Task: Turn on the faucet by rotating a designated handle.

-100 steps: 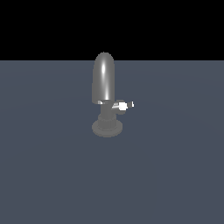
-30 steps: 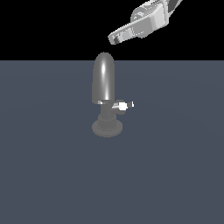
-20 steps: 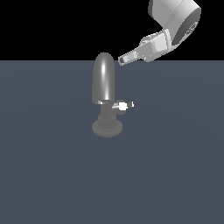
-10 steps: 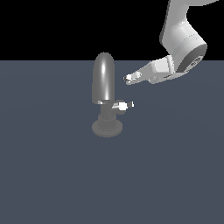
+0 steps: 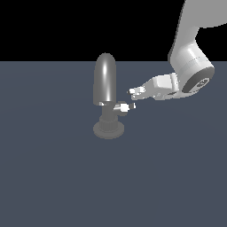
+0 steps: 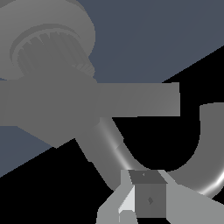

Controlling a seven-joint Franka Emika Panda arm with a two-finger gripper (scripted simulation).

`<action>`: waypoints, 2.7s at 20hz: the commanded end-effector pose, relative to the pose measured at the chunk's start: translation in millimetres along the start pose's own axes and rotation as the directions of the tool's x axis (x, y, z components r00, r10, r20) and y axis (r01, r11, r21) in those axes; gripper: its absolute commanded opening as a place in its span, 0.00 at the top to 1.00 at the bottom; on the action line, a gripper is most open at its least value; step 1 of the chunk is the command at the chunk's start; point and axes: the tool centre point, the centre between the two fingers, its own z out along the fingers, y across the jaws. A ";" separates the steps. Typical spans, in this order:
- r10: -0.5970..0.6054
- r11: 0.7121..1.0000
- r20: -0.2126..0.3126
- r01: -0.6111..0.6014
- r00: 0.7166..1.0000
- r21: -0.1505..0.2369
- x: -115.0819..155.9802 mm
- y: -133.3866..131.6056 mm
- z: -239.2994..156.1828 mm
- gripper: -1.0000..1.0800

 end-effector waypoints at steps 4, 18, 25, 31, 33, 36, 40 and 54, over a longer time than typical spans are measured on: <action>0.019 1.000 0.022 -0.019 1.000 0.010 6.2 -1.3 0.3 1.00; 0.018 1.000 0.022 -0.018 1.000 0.010 47.5 11.9 1.8 1.00; -0.010 1.000 0.014 0.010 1.000 0.013 51.8 10.0 1.8 1.00; 0.007 1.000 0.019 -0.007 1.000 0.011 89.8 -3.2 2.5 1.00; 0.012 1.000 0.021 -0.012 1.000 0.010 101.9 -7.2 2.8 1.00; 0.017 1.000 0.022 -0.018 1.000 0.010 113.7 -11.2 3.0 1.00; -0.047 0.999 0.008 0.047 0.999 0.003 73.4 -13.9 1.7 1.00; -0.005 1.000 0.017 0.005 1.000 0.008 109.6 -49.1 2.4 1.00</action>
